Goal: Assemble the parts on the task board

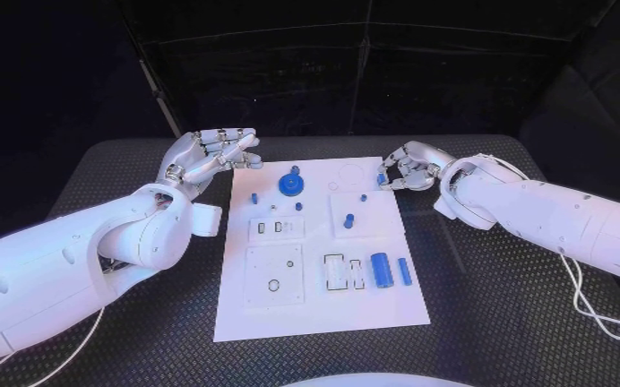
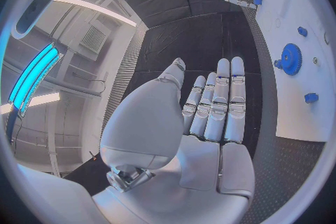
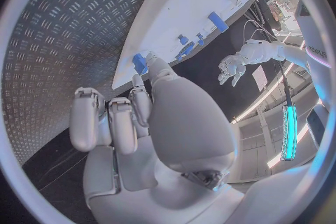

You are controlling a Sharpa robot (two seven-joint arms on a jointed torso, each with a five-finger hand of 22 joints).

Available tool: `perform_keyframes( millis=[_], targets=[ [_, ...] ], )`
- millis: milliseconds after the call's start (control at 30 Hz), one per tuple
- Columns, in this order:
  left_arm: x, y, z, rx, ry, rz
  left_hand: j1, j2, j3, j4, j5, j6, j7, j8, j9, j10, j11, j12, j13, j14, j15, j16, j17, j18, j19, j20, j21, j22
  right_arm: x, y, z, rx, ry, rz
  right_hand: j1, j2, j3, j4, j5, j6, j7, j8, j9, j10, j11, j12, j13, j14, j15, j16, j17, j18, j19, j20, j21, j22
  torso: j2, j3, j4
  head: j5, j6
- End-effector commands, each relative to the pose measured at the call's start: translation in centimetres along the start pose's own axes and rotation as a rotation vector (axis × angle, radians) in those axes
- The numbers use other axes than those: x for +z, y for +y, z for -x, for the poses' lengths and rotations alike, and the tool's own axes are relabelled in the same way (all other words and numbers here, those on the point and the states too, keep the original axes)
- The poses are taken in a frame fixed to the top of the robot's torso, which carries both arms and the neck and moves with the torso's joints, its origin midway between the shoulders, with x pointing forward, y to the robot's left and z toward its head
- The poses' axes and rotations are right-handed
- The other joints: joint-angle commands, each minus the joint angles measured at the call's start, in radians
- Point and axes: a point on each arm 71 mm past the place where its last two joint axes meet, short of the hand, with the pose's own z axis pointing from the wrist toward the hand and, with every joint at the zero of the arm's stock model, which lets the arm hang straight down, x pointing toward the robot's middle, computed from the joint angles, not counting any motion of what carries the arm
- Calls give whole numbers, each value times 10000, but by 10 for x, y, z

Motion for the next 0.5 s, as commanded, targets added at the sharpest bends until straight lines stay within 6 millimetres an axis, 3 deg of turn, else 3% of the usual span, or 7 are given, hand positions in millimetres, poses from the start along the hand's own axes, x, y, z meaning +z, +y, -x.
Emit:
perform_keyframes(
  millis=[33, 500],
  targets=[
    [0, -1, -1, -58, 110, -8, 27, 115, -18, -85, -28, 65, 24, -86, -7, 25, 0, -60, -11, -37, 42, -74, 23, 113, -63, -9, -52, -16, 1, 1, 0, 3, 88, 140, 51, 160, 77, -95, -28, 212, -49, 72, 6, 61, -37, 29, 5, 966, -118, 36, 2255, -190, 29, -59, 45, 19, -5, 0, -6, -5, -23],
    [1, 0, -1, -51, 91, 18, 30, 117, -21, -94, -29, 56, 35, -97, -9, 13, 7, -68, -13, -37, 45, -82, 30, 113, -67, -7, -55, -18, 3, 1, -2, -50, 174, 79, 88, 222, 179, -159, -20, 367, -98, 76, -13, 80, -82, 39, 29, 969, -157, 42, 2270, -192, 33, -96, 48, 28, 0, -3, 2, -44, -64]
  ],
)
